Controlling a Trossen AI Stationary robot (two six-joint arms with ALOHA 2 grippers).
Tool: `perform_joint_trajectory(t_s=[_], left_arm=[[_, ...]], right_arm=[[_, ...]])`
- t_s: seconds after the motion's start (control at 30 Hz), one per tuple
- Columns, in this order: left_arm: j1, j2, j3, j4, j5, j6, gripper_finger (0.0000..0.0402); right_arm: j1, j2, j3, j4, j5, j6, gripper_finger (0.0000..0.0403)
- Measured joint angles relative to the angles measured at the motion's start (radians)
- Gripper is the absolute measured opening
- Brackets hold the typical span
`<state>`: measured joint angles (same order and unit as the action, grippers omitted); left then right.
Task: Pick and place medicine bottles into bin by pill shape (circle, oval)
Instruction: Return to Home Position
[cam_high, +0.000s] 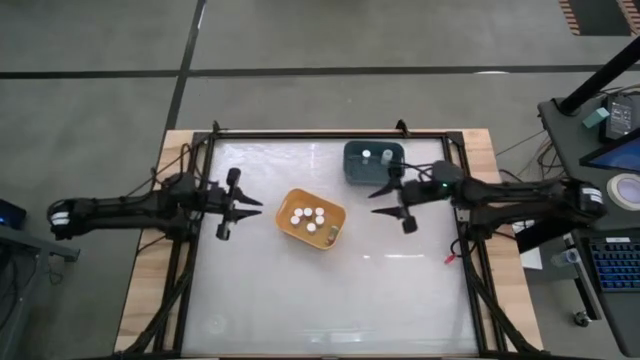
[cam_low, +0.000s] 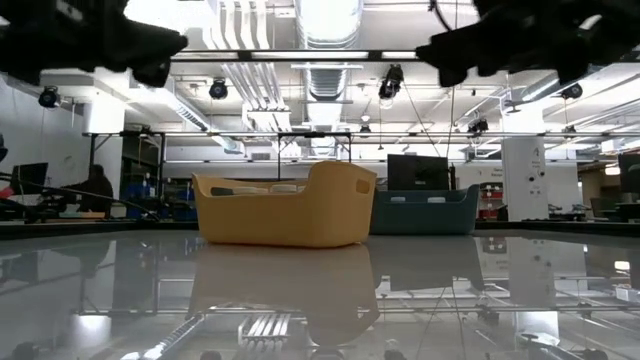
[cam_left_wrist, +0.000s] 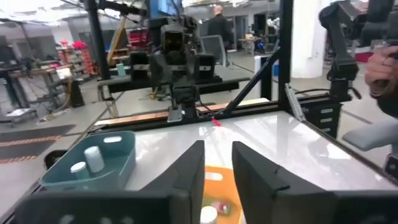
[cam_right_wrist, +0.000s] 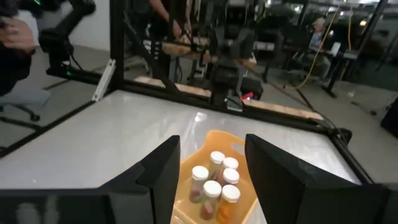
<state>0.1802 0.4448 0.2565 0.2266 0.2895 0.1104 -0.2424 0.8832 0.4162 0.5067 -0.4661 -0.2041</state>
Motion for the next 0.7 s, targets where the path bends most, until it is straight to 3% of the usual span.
perform_joint_trajectory(t_s=[0.37, 0.7], left_arm=[[0.001, -0.277, -0.151, 0.001, -0.019, 0.000, 0.0015], [0.001, -0.404, -0.242, -0.030, -0.019, -0.001, 0.0000]], right_arm=[[0.000, -0.300, -0.188, 0.000, 0.002, 0.024, 0.0173], [0.000, -0.466, -0.288, 0.000, -0.002, 0.078, 0.0173]])
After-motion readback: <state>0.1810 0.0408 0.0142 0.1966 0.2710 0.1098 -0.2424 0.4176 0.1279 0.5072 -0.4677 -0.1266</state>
